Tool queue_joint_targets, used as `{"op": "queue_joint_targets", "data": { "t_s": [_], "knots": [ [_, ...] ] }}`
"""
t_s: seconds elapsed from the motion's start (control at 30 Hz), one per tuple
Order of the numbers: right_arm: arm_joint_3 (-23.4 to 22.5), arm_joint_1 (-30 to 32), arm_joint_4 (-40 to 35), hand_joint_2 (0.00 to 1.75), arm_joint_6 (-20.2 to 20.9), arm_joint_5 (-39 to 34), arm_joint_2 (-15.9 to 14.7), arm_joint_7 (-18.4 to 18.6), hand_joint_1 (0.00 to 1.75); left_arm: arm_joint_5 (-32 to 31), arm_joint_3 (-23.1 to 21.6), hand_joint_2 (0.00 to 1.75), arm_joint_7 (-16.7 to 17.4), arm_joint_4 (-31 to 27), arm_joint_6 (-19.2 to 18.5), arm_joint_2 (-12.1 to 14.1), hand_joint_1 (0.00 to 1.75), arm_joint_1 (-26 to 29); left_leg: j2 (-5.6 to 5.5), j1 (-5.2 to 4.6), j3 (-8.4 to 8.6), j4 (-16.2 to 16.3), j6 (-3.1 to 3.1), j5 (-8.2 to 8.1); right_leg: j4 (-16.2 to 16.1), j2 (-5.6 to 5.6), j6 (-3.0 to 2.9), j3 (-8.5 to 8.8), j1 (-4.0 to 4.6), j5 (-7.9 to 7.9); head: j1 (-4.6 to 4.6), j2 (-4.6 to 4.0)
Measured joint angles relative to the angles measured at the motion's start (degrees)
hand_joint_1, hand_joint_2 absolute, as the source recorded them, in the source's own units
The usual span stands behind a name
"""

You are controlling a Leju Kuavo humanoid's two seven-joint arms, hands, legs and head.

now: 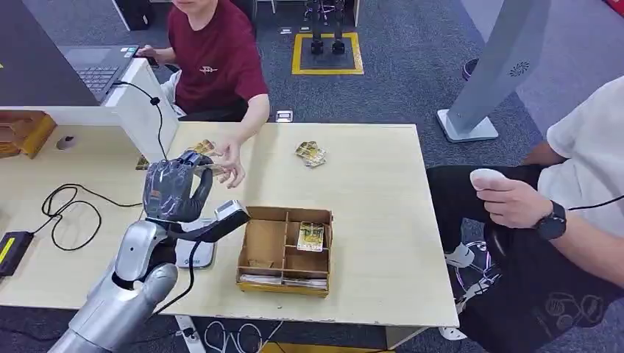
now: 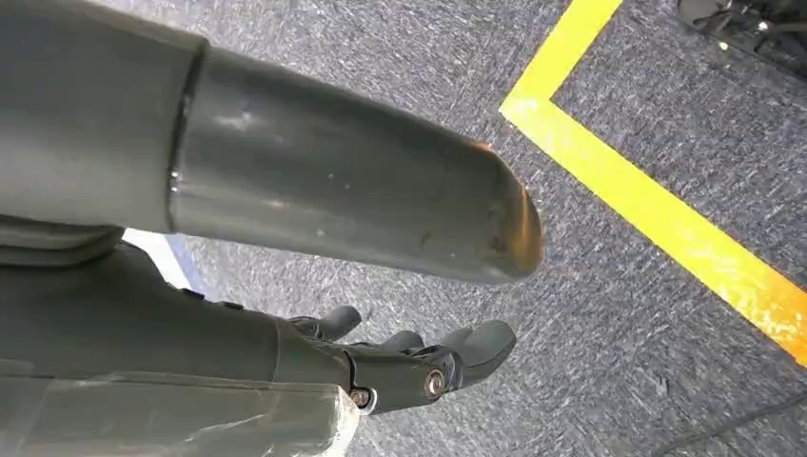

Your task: Pass the card to the sensor for recognition and then transmit it.

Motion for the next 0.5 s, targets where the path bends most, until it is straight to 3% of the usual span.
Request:
{"op": "queue_joint_targets", "data": {
  "t_s": [0.3,0.33,0.4,0.43,0.5],
  "knots": [
    [0.0,0.0,0.0,0.0,-0.1,0.0,0.0,0.2,0.0,0.0,1.6,1.75,0.3,2.6,0.5,-0.2,1.75,0.0,-0.01,0.01,0.0,0.0,0.0,0.0,0.0,0.0,0.0,0.0,0.0,0.0,0.0,0.0],
    [0.0,0.0,0.0,0.0,-0.1,0.0,0.0,0.3,0.0,0.0,1.7,1.75,0.3,2.8,0.5,-0.3,1.64,0.0,-0.01,0.01,0.0,0.0,0.0,0.0,0.0,0.0,0.0,0.0,0.0,0.0,0.0,0.0],
    [0.0,0.0,0.0,0.0,-0.1,0.0,0.0,0.4,0.0,0.1,1.9,1.75,0.3,3.1,0.6,-0.4,1.64,0.0,-0.01,0.0,-0.01,0.0,0.0,0.0,0.0,0.0,0.0,0.0,0.0,0.0,0.0,0.0],
    [0.0,0.0,0.0,0.0,-0.1,0.0,0.0,0.4,0.0,0.1,1.9,1.75,0.3,3.2,0.6,-0.4,0.0,0.0,-0.01,0.0,-0.01,0.0,0.0,0.0,0.0,0.0,0.0,0.0,0.0,0.0,0.0,0.0],
    [0.0,0.0,0.0,0.0,-0.1,0.0,0.0,0.5,0.0,0.2,1.9,1.75,0.3,3.5,0.6,-0.5,0.0,0.0,-0.01,0.0,-0.02,0.0,0.0,0.0,0.0,0.0,0.0,0.0,0.0,0.0,0.0,0.0]
  ]
}}
